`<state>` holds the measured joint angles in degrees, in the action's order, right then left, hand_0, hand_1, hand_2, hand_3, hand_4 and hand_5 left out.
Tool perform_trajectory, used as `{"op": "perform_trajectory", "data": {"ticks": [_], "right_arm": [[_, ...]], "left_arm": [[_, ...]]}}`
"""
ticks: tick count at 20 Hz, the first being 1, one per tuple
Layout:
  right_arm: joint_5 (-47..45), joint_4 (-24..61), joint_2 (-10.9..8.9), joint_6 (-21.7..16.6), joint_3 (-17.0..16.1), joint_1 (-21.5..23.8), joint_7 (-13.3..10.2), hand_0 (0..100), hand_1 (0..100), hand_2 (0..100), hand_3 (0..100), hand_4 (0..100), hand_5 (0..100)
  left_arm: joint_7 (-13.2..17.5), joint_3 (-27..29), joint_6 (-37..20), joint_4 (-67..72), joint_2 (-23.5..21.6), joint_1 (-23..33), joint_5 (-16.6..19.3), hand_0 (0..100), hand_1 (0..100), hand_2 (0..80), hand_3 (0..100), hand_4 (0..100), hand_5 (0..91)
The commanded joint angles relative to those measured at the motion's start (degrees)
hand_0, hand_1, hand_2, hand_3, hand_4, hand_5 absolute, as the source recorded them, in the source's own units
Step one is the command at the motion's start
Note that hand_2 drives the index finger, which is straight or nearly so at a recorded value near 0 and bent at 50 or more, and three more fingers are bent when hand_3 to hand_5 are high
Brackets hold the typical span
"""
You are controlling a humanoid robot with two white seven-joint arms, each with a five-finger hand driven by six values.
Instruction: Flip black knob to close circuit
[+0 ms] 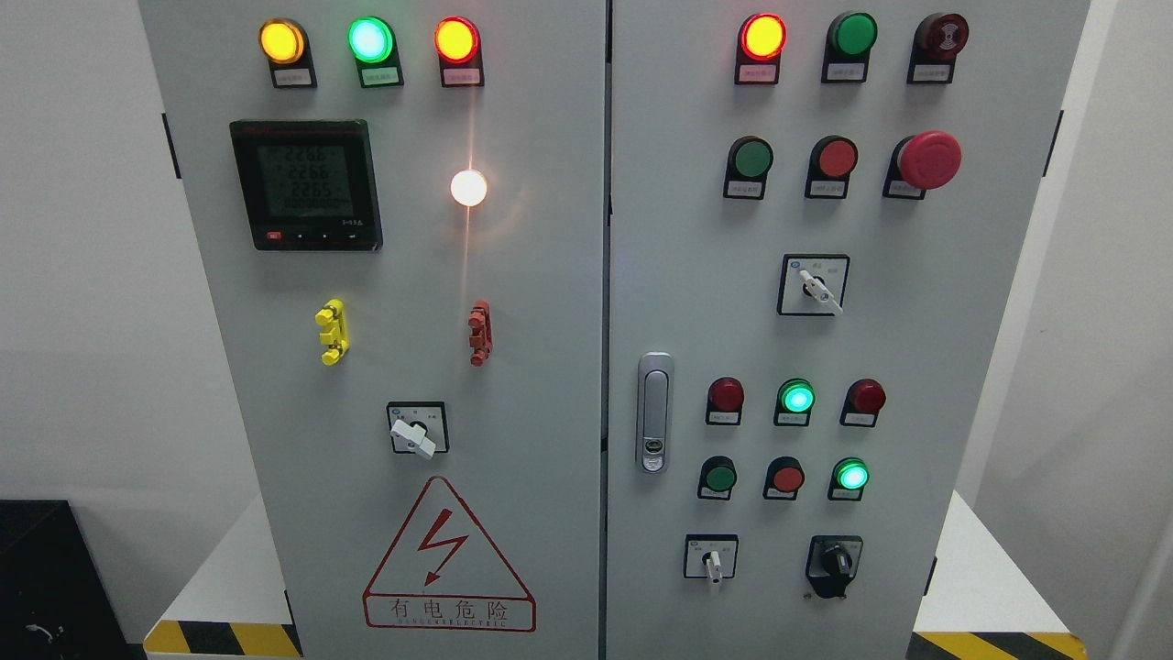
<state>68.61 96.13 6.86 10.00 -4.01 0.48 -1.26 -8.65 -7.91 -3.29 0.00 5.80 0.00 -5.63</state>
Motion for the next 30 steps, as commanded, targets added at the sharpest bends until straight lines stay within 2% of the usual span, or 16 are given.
{"op": "perform_trajectory", "data": {"ticks": [1, 8, 10, 15, 30], "right_arm": [[1.18, -0.59, 0.26, 0.2, -0.47, -4.08, 0.12, 0, 0, 88, 100, 98, 100], [2.5, -3.05, 0.08, 0.28, -1.44, -8.03, 0.21, 0, 0, 88, 100, 98, 100], [2.59, -3.93, 0.0, 0.46, -1.79, -8.82, 1.26, 0, 0, 88, 100, 98, 100], [2.85, -4.46, -0.18, 1.6, -1.79, -10.58, 1.53, 0, 0, 88, 100, 97, 100], [3.64, -4.2, -0.27, 1.86, -2.15, -12.52, 2.58, 0, 0, 88, 100, 97, 100]], "left_arm": [[0.04, 0.0, 0.03, -1.67, 0.0, 1.32, 0.0, 12, 56, 0.0, 0, 0, 0.0], [0.04, 0.0, 0.03, -1.67, 0.0, 1.32, 0.0, 12, 56, 0.0, 0, 0, 0.0], [0.04, 0.0, 0.03, -1.67, 0.0, 1.23, 0.0, 12, 56, 0.0, 0, 0, 0.0], [0.04, 0.0, 0.03, -1.67, 0.0, 1.32, 0.0, 12, 56, 0.0, 0, 0, 0.0], [0.04, 0.0, 0.03, -1.67, 0.0, 1.23, 0.0, 12, 56, 0.0, 0, 0, 0.0]]}}
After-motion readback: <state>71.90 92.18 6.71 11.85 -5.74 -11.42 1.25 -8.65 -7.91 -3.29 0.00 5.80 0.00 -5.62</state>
